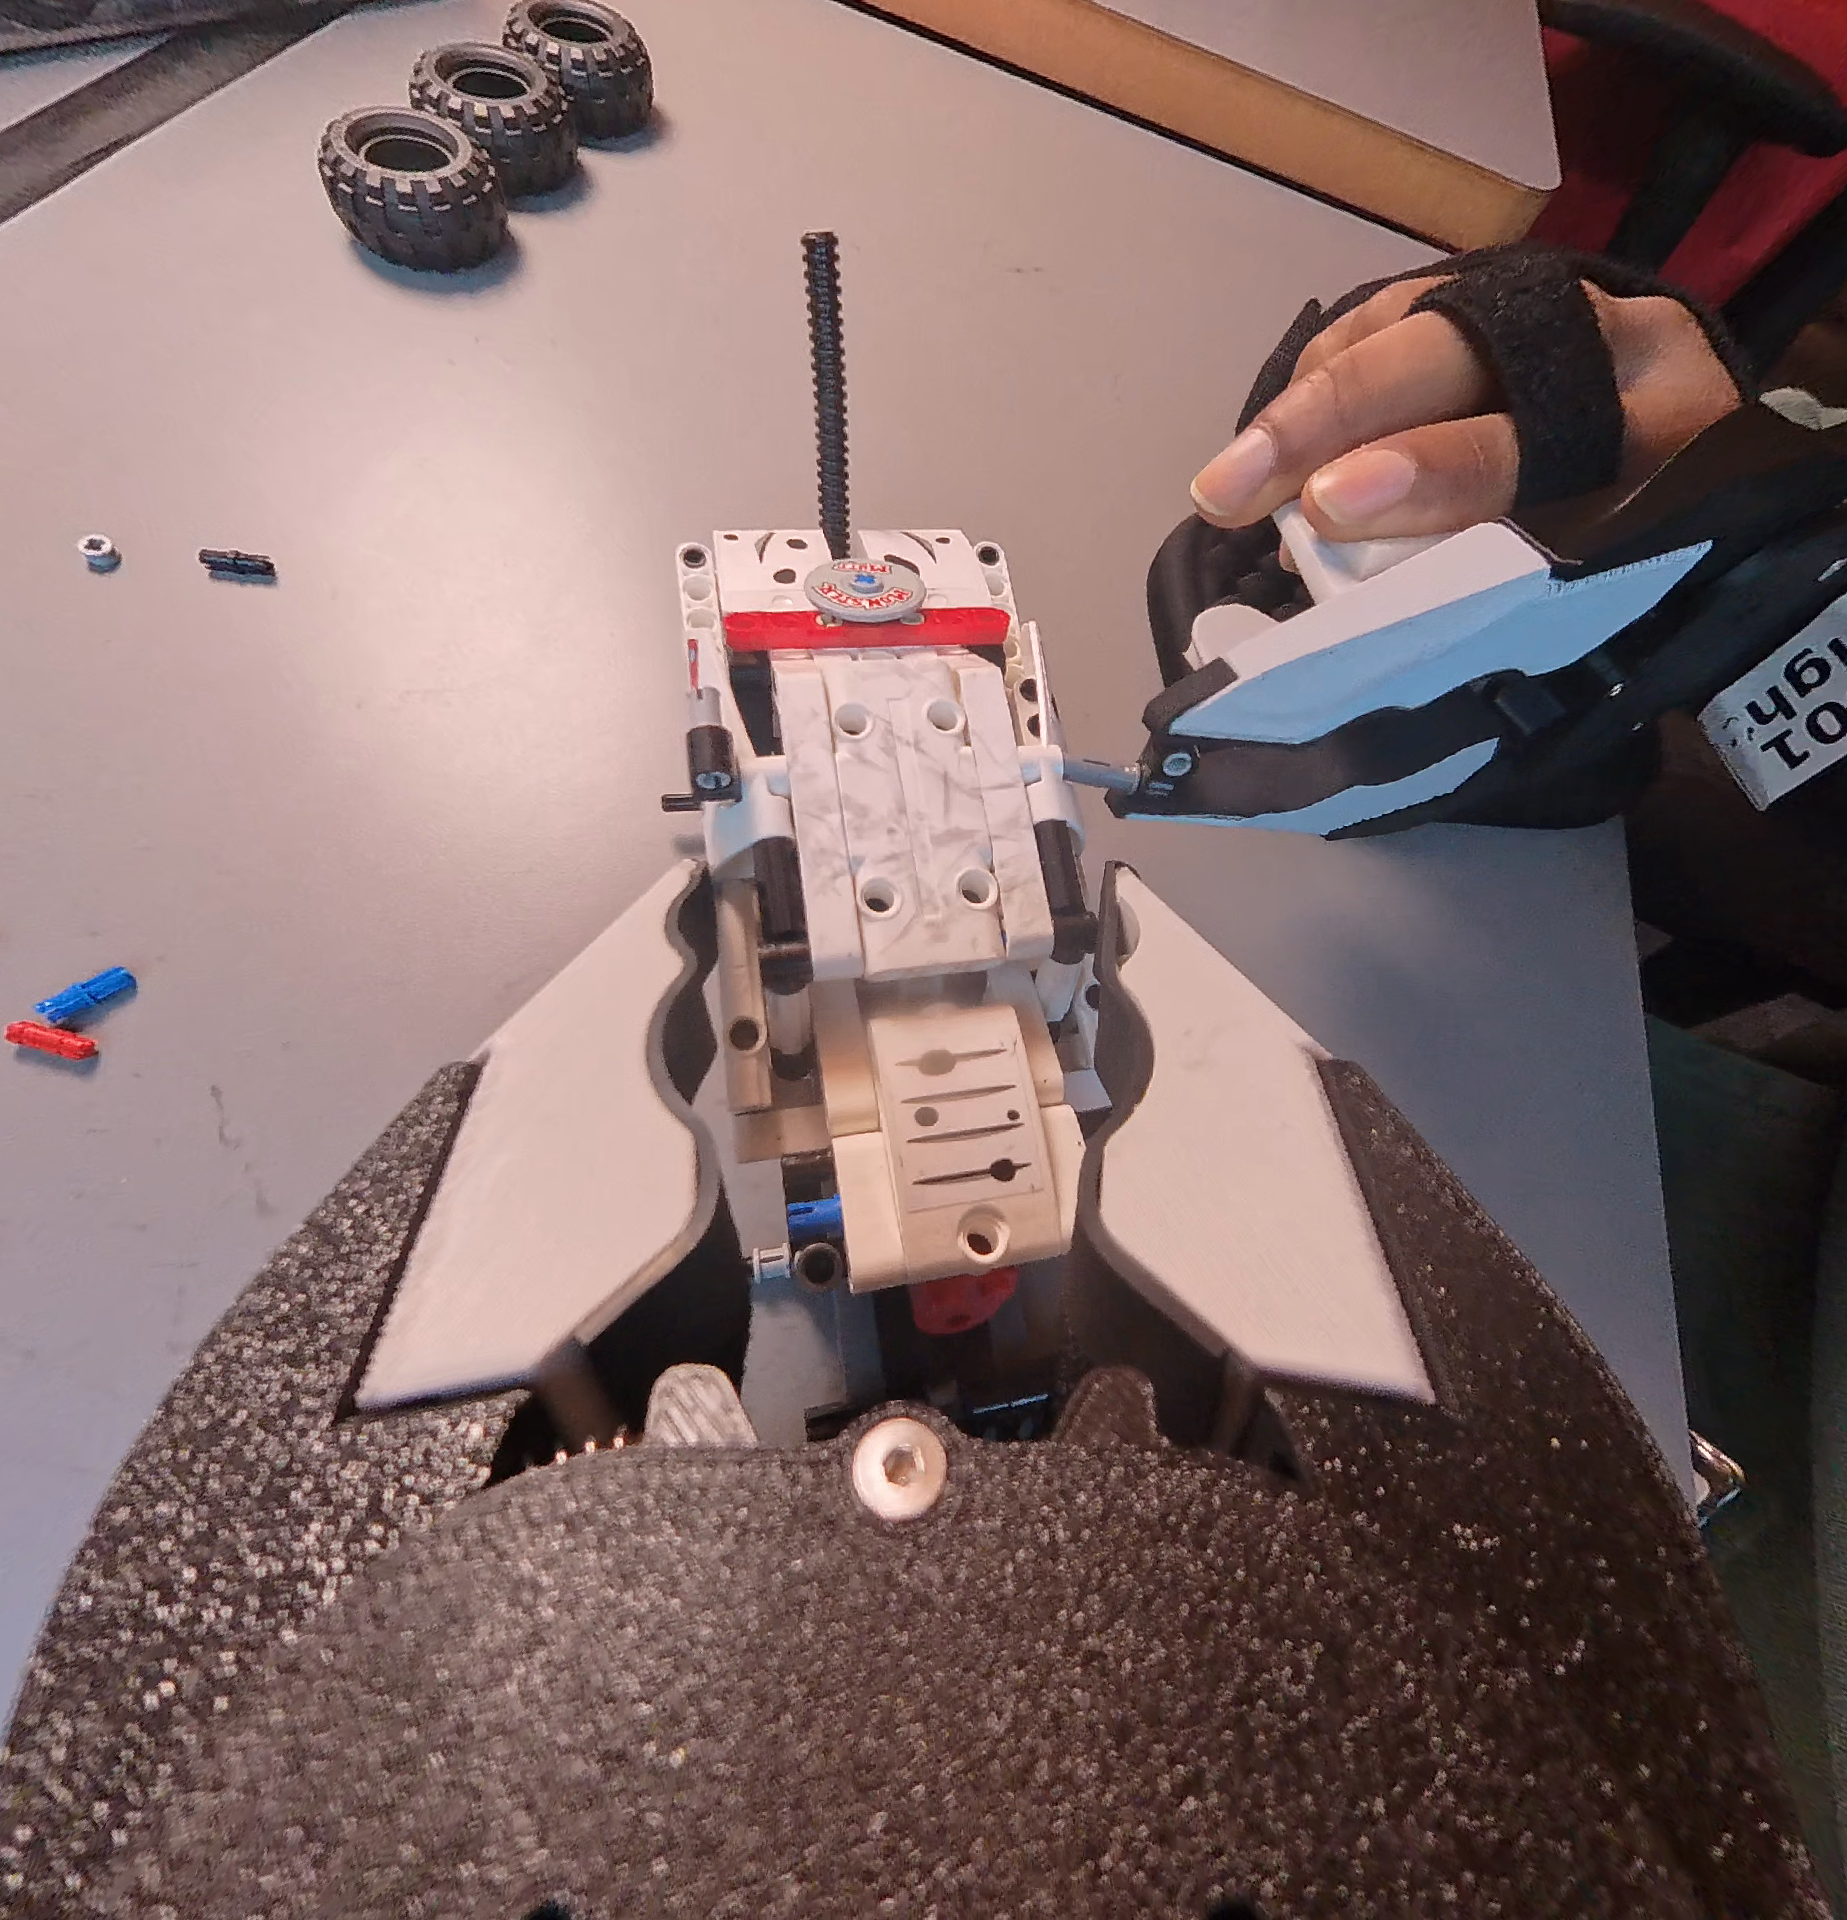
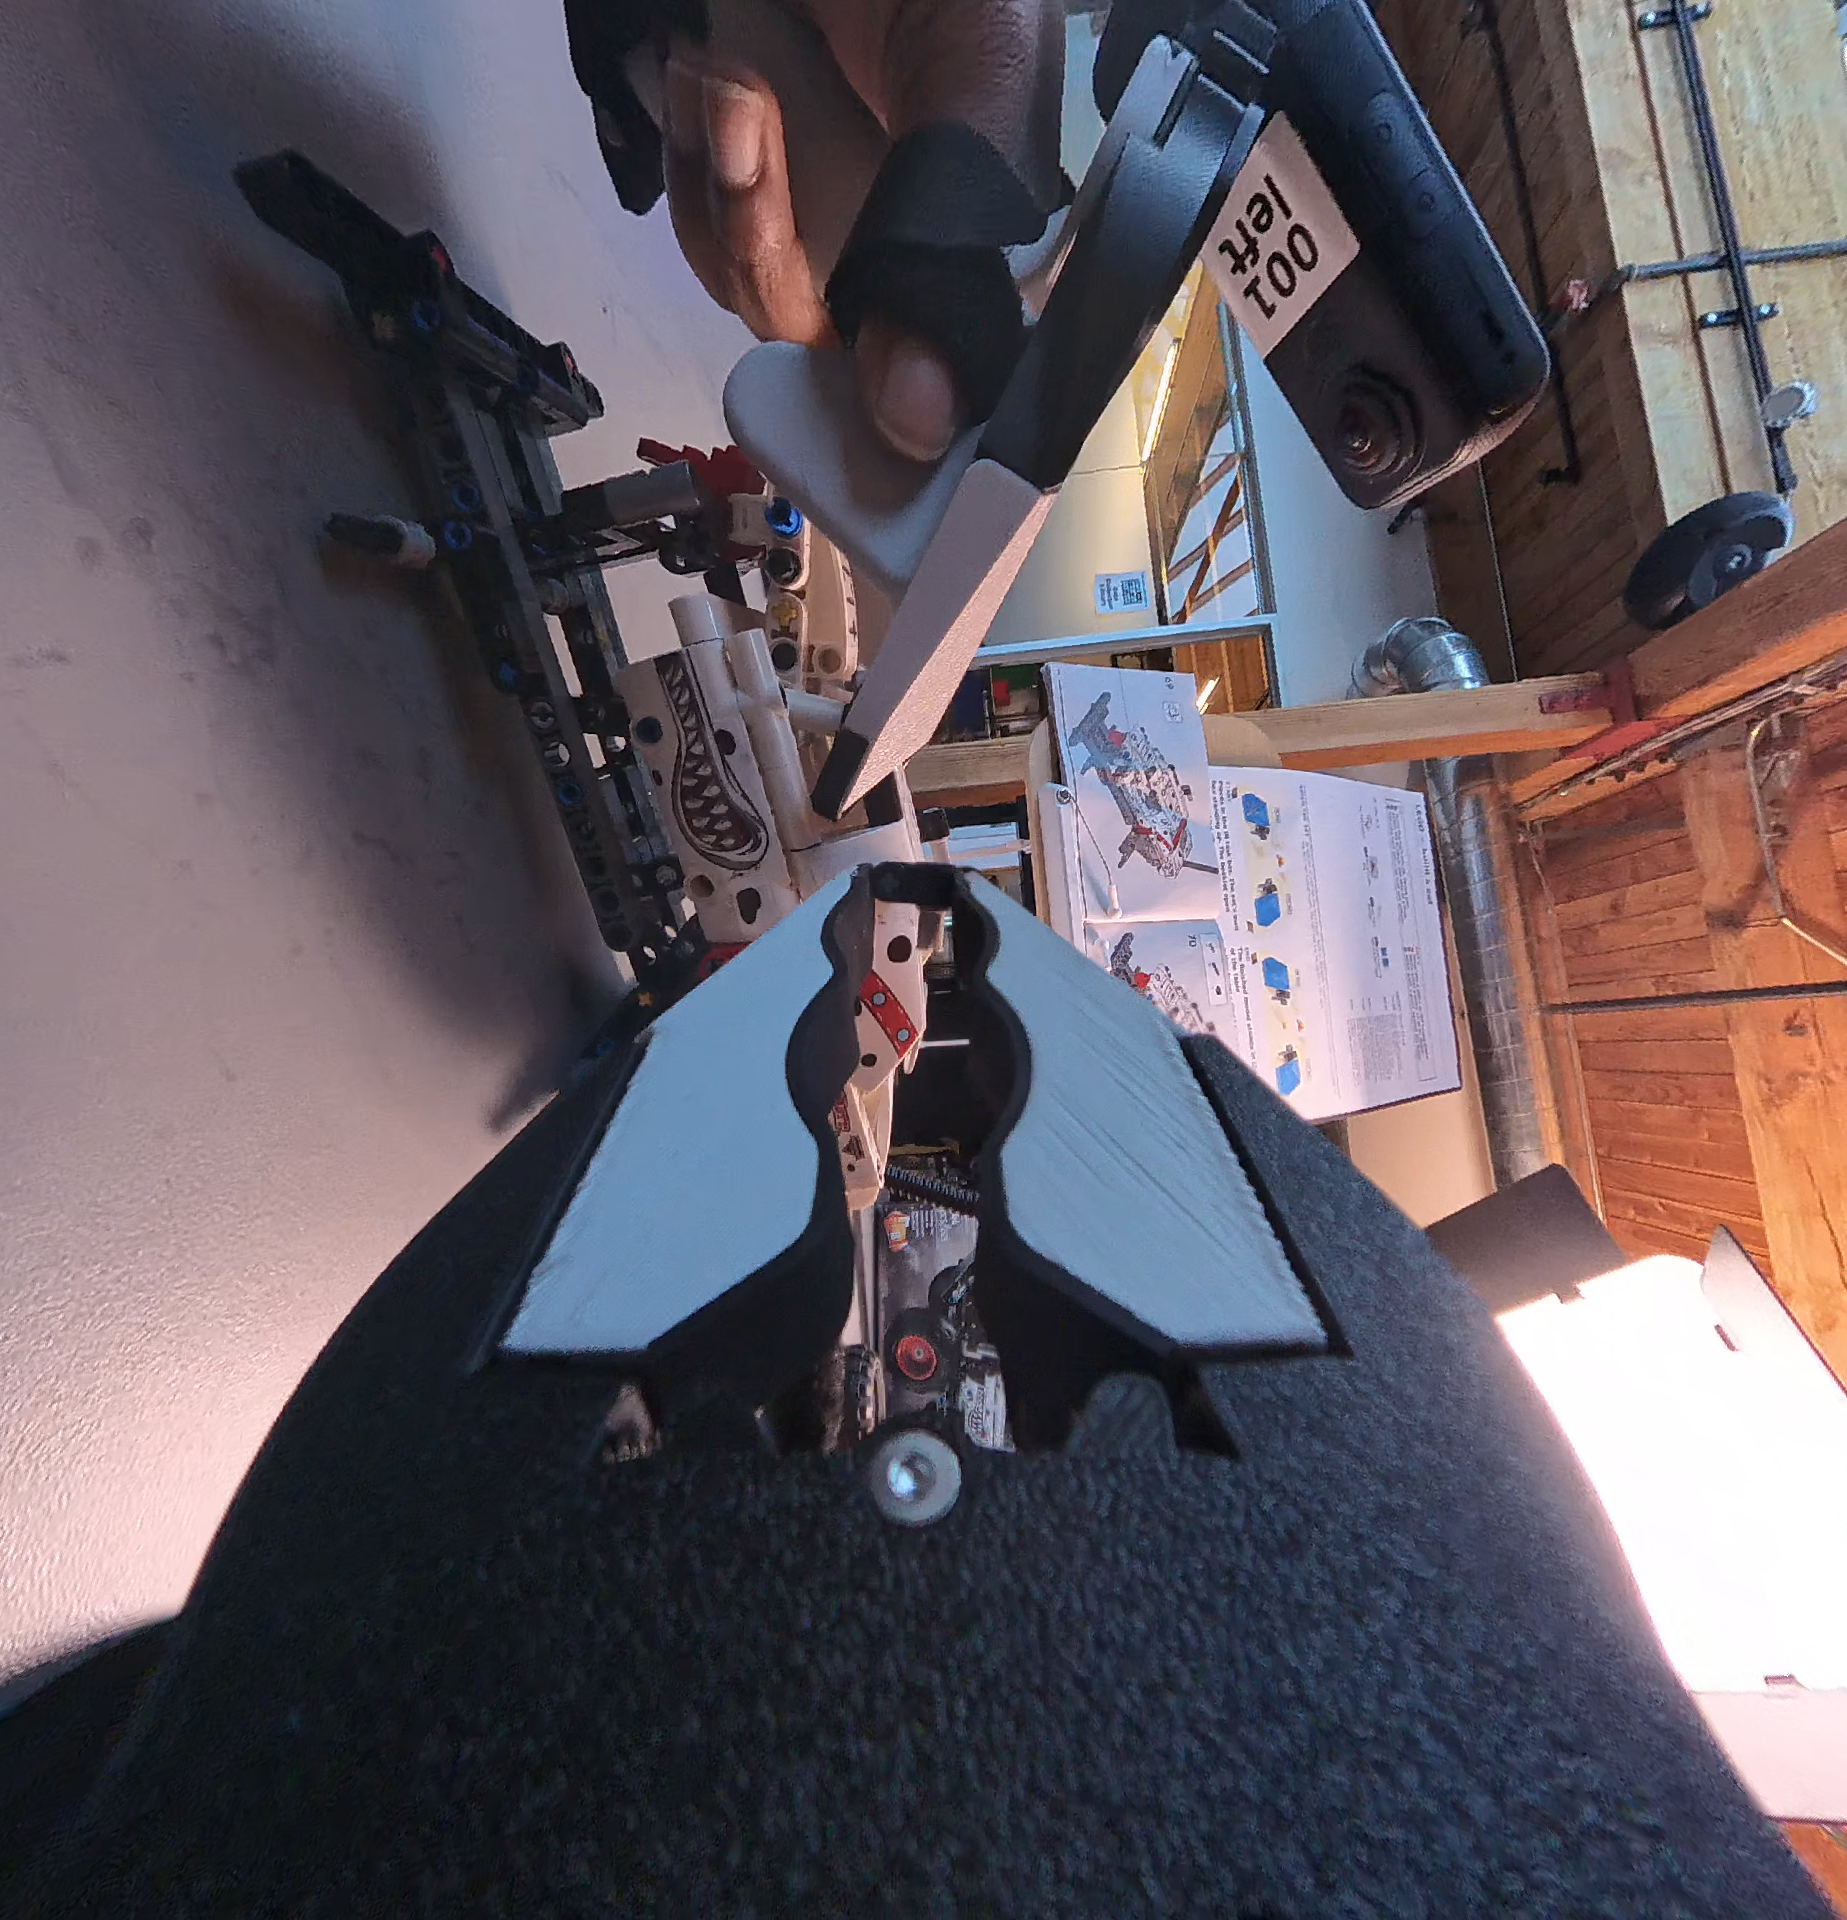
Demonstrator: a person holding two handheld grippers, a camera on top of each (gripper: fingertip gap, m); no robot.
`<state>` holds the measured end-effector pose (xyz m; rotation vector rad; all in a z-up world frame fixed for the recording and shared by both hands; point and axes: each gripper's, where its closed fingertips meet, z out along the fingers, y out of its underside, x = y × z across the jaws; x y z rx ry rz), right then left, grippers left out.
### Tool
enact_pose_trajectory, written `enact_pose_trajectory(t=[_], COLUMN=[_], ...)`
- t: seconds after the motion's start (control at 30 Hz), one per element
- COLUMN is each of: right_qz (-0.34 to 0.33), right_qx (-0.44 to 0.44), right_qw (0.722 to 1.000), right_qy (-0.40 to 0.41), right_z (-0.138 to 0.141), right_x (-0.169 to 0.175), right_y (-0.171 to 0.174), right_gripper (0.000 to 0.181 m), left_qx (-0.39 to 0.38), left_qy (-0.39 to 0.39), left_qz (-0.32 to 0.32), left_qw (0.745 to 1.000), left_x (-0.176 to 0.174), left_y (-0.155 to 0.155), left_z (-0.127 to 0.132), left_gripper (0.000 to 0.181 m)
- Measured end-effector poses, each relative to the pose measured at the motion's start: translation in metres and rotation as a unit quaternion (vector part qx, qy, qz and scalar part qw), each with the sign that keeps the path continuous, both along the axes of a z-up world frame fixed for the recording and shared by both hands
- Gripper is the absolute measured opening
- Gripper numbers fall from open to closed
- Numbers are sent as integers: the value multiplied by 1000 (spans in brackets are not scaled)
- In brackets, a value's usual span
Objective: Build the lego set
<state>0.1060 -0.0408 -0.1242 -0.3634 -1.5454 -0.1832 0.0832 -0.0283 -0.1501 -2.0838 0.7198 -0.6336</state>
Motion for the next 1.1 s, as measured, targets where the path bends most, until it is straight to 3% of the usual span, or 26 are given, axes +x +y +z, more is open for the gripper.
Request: enact_pose_trajectory(t=[0.27,0.53,0.8,1.1], right_qz=[34,24,-45,-145], right_qx=[-14,-26,-37,-133], right_qw=[999,999,998,980], right_qy=[3,-9,-29,-2], right_z=[0,-2,-2,-4], right_x=[2,3,7,6], right_y=[3,4,17,20], right_gripper=[14,13,12,13], left_qx=[-2,3,10,11], left_qy=[-12,-5,21,30], left_qz=[-9,-5,29,94], left_qw=[1000,1000,999,995], left_x=[-1,0,0,-4], left_y=[0,-1,-1,6], left_z=[1,1,0,0], left_gripper=[73,72,72,72])
